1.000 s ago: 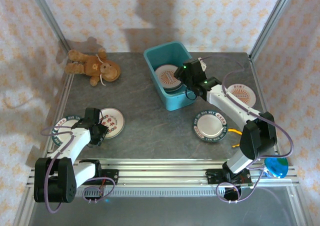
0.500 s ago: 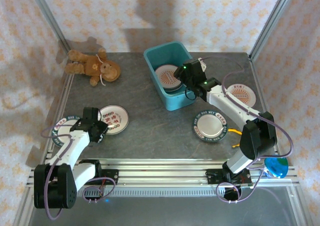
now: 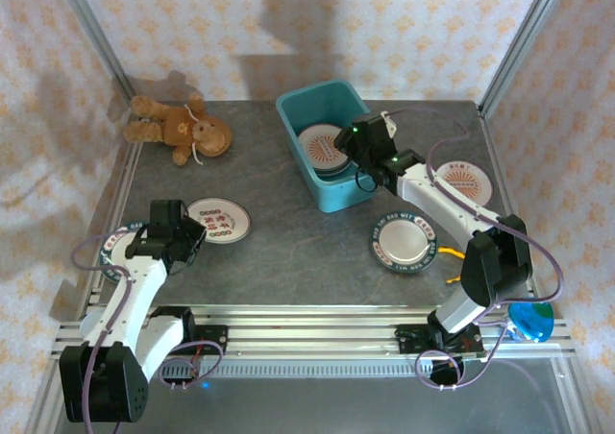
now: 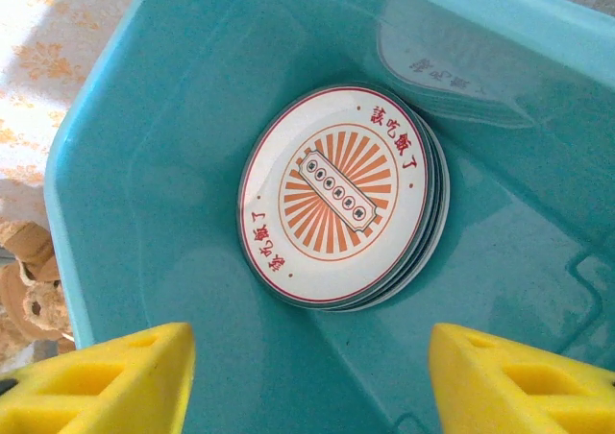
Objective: Place the plates into the plastic bin on the countertop
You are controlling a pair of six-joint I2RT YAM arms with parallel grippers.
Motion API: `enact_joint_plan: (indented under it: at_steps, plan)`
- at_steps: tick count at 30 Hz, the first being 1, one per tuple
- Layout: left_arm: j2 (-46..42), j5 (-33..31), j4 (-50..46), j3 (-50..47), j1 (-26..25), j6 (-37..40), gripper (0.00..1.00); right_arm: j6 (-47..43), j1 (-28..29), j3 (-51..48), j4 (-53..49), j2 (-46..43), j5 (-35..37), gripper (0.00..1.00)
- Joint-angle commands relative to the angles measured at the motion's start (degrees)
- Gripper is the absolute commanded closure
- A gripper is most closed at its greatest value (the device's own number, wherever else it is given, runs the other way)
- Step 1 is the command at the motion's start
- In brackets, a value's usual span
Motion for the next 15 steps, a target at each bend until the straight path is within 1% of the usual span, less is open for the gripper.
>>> enact_joint_plan:
  at_steps: [1, 6, 9, 12, 15]
  plan:
    - [0.0, 1.2, 0.9, 5.3, -0.3, 1.0, 1.00, -1.4, 0.5, 2.0, -3.2, 0.4, 0.2, 0.35]
    - [3.3, 2.3, 3.5, 11.1, -0.9, 3.6, 1.00, -2.0, 0.5, 3.2, -2.8, 1.0, -0.8, 0.35]
    - [6.3, 3.7, 5.3, 15.0, -1.2, 5.2, 1.00, -2.6, 0.5, 3.7, -1.9, 1.4, -2.6, 0.35]
    - [8.9, 4.9, 6.4, 19.6, -1.5, 7.2, 1.00, -4.0, 0.5, 3.4, 1.8, 1.4, -6.7, 0.35]
    - [10.9, 7.2, 8.8, 23.8, -1.6, 9.0, 1.00, -5.5, 0.5, 3.6, 6.6, 1.9, -13.3, 0.35]
